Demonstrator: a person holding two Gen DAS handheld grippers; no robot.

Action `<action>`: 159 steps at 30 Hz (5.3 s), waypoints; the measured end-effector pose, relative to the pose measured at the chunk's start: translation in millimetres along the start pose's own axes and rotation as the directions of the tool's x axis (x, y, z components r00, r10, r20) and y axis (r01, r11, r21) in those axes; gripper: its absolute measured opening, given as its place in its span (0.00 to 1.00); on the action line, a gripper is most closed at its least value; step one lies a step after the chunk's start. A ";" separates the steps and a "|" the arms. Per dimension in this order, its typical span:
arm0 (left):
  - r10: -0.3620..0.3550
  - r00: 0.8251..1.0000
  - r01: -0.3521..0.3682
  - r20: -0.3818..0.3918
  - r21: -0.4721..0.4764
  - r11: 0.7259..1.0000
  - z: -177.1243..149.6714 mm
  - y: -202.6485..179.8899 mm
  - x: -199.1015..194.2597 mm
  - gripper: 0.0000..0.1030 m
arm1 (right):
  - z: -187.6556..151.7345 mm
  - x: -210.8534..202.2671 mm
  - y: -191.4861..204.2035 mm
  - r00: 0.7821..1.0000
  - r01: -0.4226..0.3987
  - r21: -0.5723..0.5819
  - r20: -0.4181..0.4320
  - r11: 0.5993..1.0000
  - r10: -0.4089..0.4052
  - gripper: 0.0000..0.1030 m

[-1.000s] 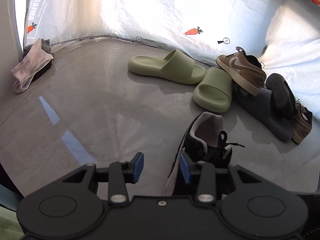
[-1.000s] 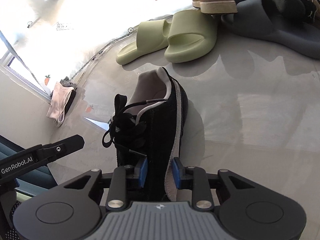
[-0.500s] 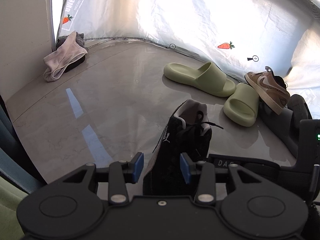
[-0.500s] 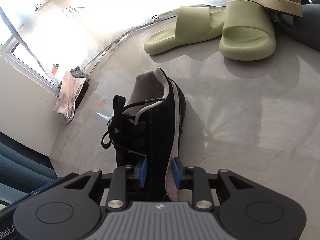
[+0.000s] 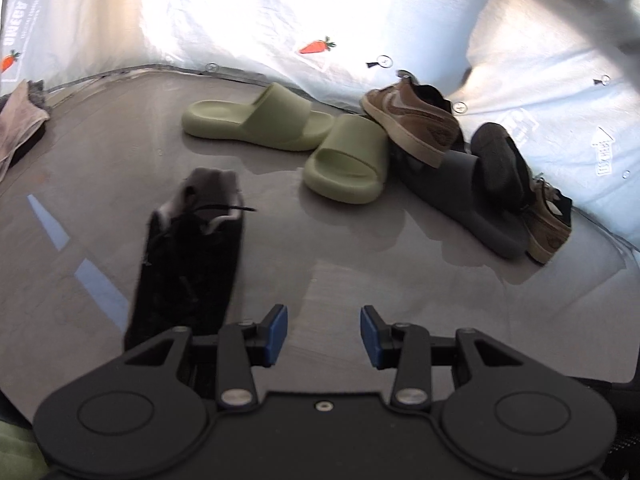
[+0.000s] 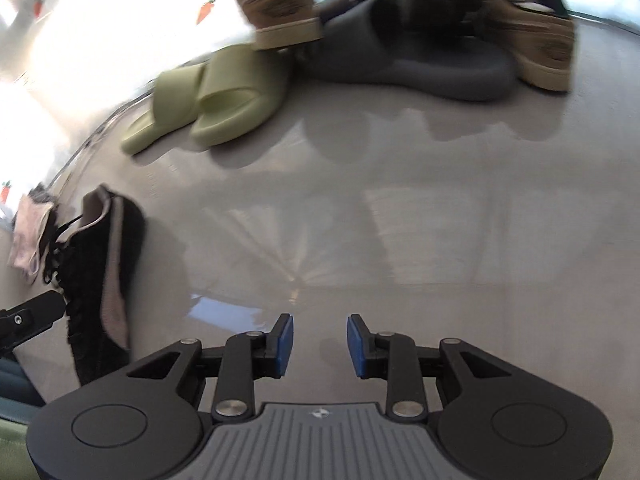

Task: Organize scattered shoes

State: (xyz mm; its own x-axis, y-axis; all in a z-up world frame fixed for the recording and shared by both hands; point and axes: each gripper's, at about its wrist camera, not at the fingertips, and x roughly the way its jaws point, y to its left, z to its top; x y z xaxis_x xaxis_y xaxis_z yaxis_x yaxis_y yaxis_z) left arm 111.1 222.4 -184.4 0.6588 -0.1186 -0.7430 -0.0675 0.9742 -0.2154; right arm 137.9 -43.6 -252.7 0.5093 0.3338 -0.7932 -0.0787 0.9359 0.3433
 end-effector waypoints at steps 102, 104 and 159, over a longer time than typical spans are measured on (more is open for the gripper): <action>-0.187 0.910 0.173 -0.369 -0.073 0.982 -30.9 -48.0 79.5 0.51 | 8.9 -63.2 -114.4 0.984 0.124 0.045 0.124 0.991 -0.128 0.58; -0.182 0.916 0.179 -0.358 -0.043 0.983 -34.2 -47.0 79.0 0.51 | 4.7 -61.3 -108.5 0.986 0.121 0.036 0.114 0.992 -0.124 0.58; -0.034 0.999 0.033 -0.003 -0.035 0.999 -0.2 45.2 -8.5 0.58 | -9.2 -14.1 62.7 0.970 -0.176 -0.868 -0.073 0.463 0.233 0.79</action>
State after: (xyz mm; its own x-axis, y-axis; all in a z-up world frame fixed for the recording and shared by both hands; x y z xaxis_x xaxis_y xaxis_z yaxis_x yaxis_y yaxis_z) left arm 102.2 267.4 -188.0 0.6580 -0.1520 -0.7375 -0.0717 0.9623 -0.2622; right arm 117.9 11.4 -224.6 0.4133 0.5496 -0.7261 -0.8705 0.4726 -0.1377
